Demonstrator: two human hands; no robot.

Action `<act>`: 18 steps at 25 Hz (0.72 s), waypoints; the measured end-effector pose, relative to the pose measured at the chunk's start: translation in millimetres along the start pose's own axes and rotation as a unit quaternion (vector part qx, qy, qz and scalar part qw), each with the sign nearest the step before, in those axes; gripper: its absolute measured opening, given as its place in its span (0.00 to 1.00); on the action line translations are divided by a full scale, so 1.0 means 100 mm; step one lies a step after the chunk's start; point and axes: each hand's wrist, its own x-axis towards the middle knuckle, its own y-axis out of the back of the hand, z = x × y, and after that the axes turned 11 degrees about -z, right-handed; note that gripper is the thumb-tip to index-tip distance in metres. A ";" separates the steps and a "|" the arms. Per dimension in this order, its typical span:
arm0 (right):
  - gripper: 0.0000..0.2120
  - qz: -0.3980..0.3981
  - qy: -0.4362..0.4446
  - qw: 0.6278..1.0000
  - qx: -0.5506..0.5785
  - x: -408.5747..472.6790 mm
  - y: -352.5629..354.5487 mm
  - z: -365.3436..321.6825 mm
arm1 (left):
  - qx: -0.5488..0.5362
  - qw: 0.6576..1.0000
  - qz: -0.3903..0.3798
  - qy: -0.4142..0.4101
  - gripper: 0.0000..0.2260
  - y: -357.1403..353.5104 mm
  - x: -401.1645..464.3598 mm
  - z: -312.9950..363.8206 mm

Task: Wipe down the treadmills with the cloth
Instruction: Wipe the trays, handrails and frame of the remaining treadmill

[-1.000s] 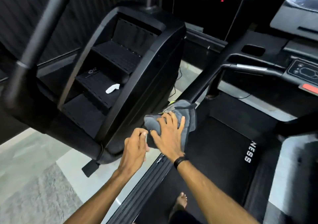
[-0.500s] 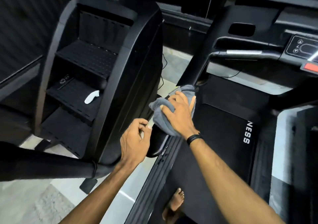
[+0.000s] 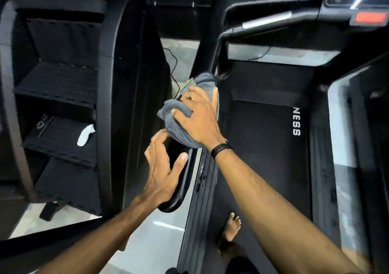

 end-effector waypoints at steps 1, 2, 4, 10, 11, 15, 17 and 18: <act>0.18 0.005 -0.003 1.000 0.012 -0.01 -0.04 0.01 | -0.001 1.000 -0.008 -0.002 0.28 -0.01 0.00 -0.02; 0.18 0.009 -0.006 1.000 0.016 0.00 -0.08 0.01 | 0.001 1.000 -0.012 -0.004 0.29 -0.01 0.01 -0.03; 0.18 0.023 -0.019 0.999 0.020 -0.01 -0.09 0.01 | 0.002 1.000 -0.008 -0.010 0.30 -0.03 -0.01 -0.05; 0.21 0.072 -0.027 0.990 0.116 -0.19 -0.16 -0.08 | 0.000 0.992 0.064 -0.106 0.17 -0.09 -0.03 -0.05; 0.20 0.089 -0.019 0.985 0.149 -0.23 -0.14 -0.11 | -0.014 0.990 0.074 -0.120 0.17 -0.08 -0.02 -0.05; 0.11 0.180 -0.003 0.941 0.286 -0.69 -0.36 -0.17 | -0.065 0.976 0.073 -0.195 0.23 -0.11 0.01 -0.12; 0.07 0.220 -0.027 0.925 0.308 -0.97 -0.49 -0.28 | -0.077 0.974 0.064 -0.205 0.22 -0.07 -0.03 -0.06; 0.09 0.249 -0.033 0.914 0.320 -1.09 -0.54 -0.34 | -0.089 0.971 0.058 -0.214 0.21 -0.06 -0.04 -0.06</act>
